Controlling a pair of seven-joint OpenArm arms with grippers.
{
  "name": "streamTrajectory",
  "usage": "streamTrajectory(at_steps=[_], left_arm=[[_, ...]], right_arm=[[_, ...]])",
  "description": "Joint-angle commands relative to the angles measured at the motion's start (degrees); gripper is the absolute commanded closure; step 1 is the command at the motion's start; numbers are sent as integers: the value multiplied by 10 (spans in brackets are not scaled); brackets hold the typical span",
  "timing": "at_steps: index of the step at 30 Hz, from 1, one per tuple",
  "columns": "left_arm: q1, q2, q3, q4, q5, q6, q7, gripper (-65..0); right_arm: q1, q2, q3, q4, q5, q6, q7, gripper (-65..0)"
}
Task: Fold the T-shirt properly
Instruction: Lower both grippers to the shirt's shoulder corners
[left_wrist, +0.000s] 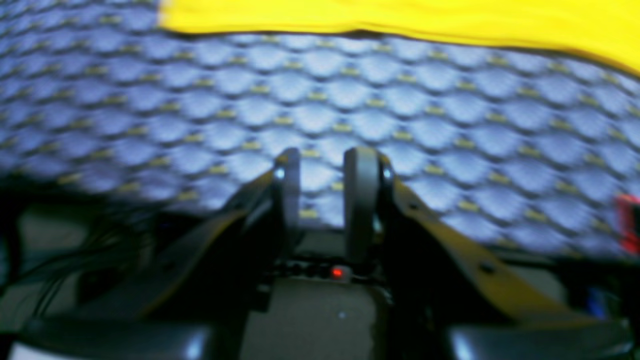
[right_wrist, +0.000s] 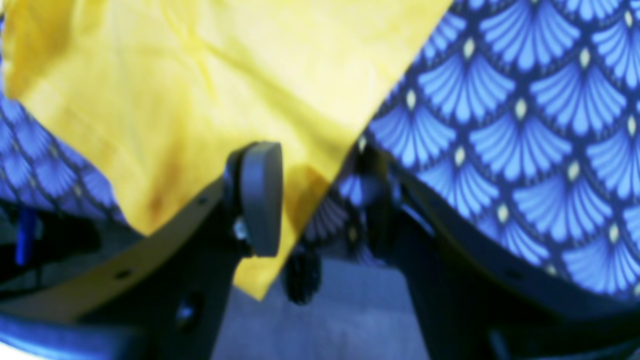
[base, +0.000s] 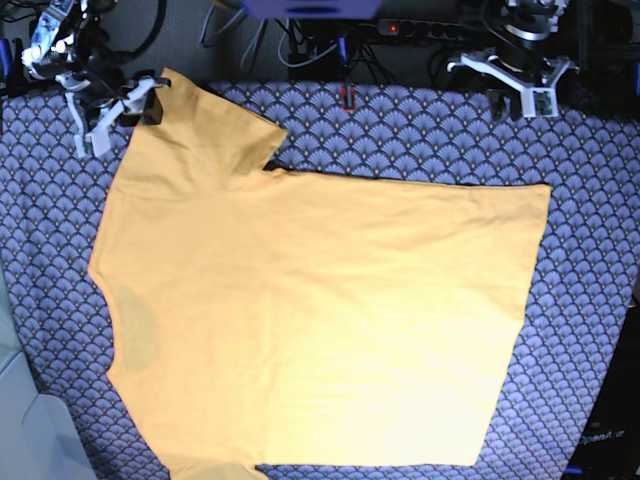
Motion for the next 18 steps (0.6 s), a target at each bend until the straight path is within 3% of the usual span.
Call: streamTrajectory(at_steps=[1, 4, 7, 10, 14, 18], left_arm=[[6, -3, -5, 12, -1, -5, -12, -153], [6, -5, -13, 12, -1, -5, -12, -178], [7, -4, -13, 12, -1, -5, -12, -258], [7, -3, -13, 12, -1, -5, -12, -299], [5, -3, -13, 12, -1, -5, -12, -292], [3, -1, -36, 12, -2, -5, -12, -297]], right_arm=[[0, 3, 1, -5, 1, 8, -3, -271], [8, 4, 0, -17, 1, 8, -3, -269], [12, 4, -1, -17, 1, 8, -4, -257], [12, 4, -1, -15, 2, 8, -7, -185], [18, 4, -1, -15, 2, 8, -8, -58], [21, 4, -2, -18, 1, 8, -8, -10]])
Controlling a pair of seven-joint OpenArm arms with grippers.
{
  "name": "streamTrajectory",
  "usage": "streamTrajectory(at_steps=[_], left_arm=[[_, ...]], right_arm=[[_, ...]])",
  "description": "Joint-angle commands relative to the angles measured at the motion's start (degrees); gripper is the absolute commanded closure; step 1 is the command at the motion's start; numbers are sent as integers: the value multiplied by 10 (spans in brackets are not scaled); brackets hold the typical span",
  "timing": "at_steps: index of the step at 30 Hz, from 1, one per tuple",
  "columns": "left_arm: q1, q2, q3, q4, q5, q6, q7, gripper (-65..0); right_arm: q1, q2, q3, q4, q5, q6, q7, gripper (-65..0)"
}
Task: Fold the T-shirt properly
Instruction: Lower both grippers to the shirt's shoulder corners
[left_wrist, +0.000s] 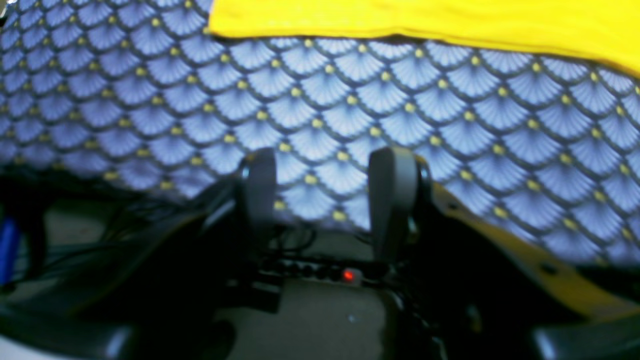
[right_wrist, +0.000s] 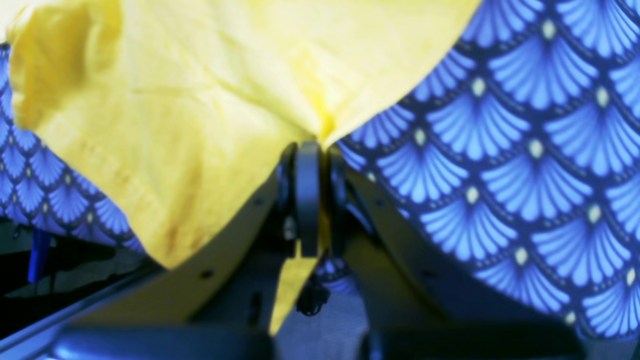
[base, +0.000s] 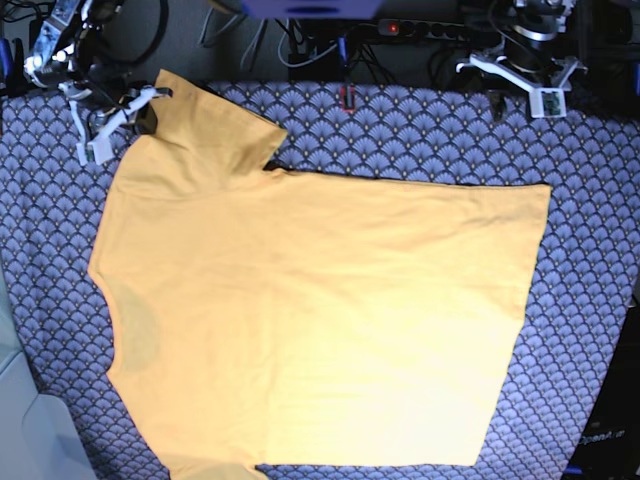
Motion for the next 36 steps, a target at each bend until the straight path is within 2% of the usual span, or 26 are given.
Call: streamTrajectory(at_steps=[1, 5, 8, 11, 13, 18, 22, 27, 36], left_arm=[[3, -4, -10, 11, -1, 5, -12, -297], [-12, -10, -54, 10, -66, 5, -11, -298], [-13, -14, -95, 10, -126, 3, 14, -299], [-38, -30, -133, 7, -178, -35, 59, -299], [-56, -30, -157, 5, -191, -59, 95, -299], [-114, -10, -208, 4, -187, -101, 149, -299], [-175, 8, -233, -18, -159, -114, 180, -299], [-254, 12, -229, -122, -114, -115, 185, -299], [-335, 10, -228, -236, -103, -141, 184, -299]], right_arm=[[-2, 3, 1, 4, -2, 6, -7, -7], [-1, 3, 3, 7, -2, 6, -7, -6], [-1, 4, 3, 7, -2, 6, -7, 0], [1, 9, 4, 8, -1, 6, -7, 0], [6, 12, 4, 8, -1, 6, -7, 0], [8, 14, 4, 8, -1, 6, -7, 0], [8, 20, 1, 8, -1, 6, -7, 0], [8, 21, 1, 8, -2, 6, -7, 0], [7, 29, 1, 6, -3, 6, -7, 0]])
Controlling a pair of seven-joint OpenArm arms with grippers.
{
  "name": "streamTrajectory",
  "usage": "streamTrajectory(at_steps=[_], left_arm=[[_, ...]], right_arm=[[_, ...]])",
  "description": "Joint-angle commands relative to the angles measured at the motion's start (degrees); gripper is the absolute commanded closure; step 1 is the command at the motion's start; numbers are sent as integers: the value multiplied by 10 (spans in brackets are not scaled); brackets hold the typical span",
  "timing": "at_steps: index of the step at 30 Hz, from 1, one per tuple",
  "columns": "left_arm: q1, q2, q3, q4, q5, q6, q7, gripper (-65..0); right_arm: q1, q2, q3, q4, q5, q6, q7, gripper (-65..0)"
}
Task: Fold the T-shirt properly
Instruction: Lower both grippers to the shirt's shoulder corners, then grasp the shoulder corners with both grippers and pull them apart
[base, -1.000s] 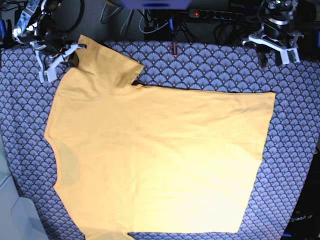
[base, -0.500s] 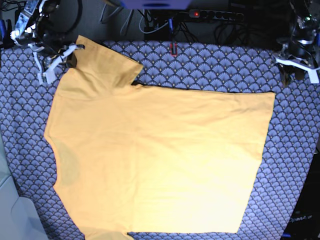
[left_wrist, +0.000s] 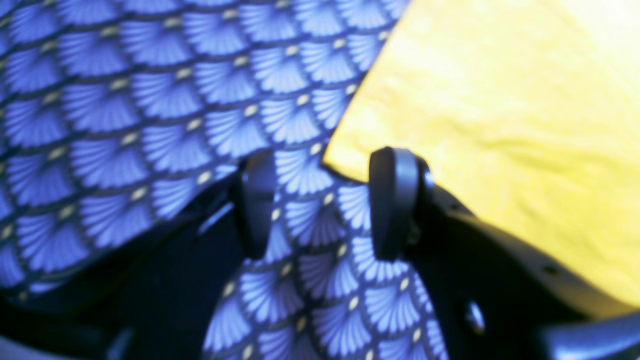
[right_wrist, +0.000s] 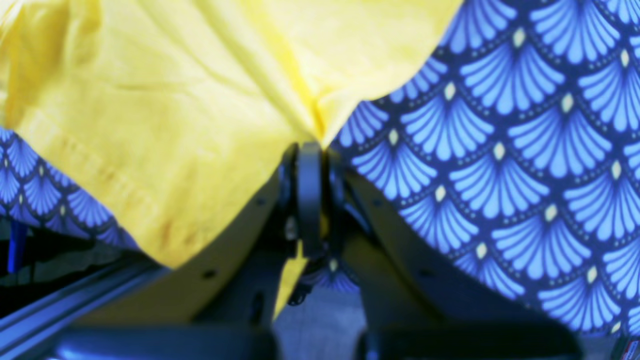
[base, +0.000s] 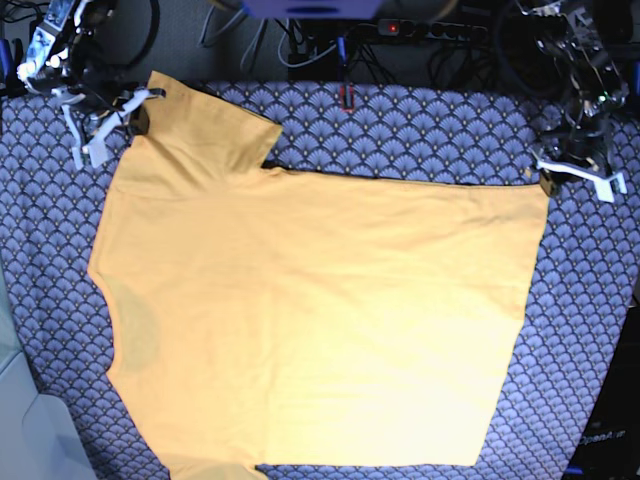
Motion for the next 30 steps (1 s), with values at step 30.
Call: streamTrajectory(at_steps=[30], left_arm=[[-23, 13, 60, -111, 41, -54, -72, -216]], right_arm=[[1, 6, 2, 4, 1, 4, 3, 0]])
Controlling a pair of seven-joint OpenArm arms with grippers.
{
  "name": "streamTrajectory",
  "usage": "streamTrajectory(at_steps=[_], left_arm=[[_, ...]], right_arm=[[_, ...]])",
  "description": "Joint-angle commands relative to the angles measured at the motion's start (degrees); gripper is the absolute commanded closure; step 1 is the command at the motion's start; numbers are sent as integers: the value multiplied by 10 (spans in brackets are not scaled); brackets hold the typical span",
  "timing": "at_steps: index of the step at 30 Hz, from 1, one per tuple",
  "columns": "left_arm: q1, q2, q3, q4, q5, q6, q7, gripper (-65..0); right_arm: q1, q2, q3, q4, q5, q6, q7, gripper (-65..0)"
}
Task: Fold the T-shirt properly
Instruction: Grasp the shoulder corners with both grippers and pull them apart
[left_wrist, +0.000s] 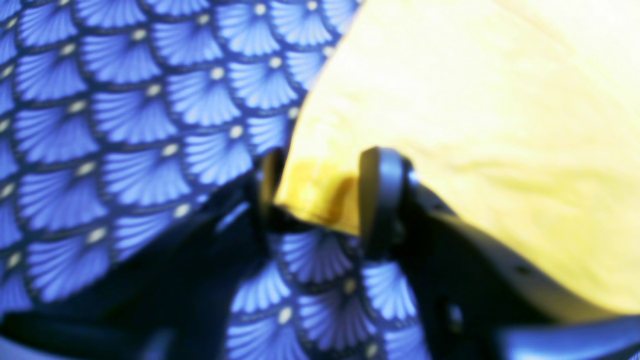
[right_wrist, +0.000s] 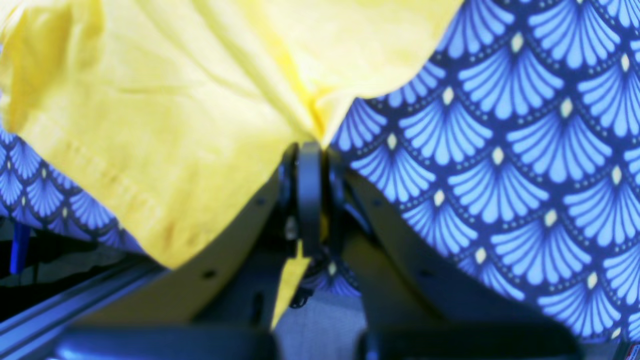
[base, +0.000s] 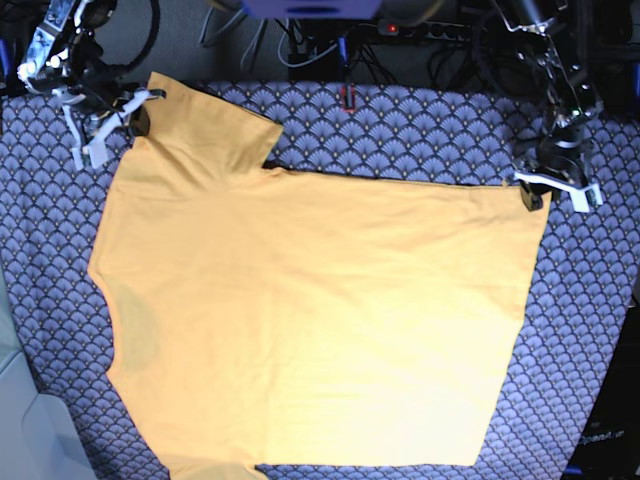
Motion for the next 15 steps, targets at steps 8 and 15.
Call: streamTrajectory(at_steps=[8, 15], left_arm=[[8, 12, 1, 4, 5, -25, 89, -16], [13, 14, 1, 74, 4, -25, 136, 0]], right_arm=[[0, 9, 1, 11, 1, 4, 1, 0], [-5, 23, 6, 88, 2, 4, 1, 0]])
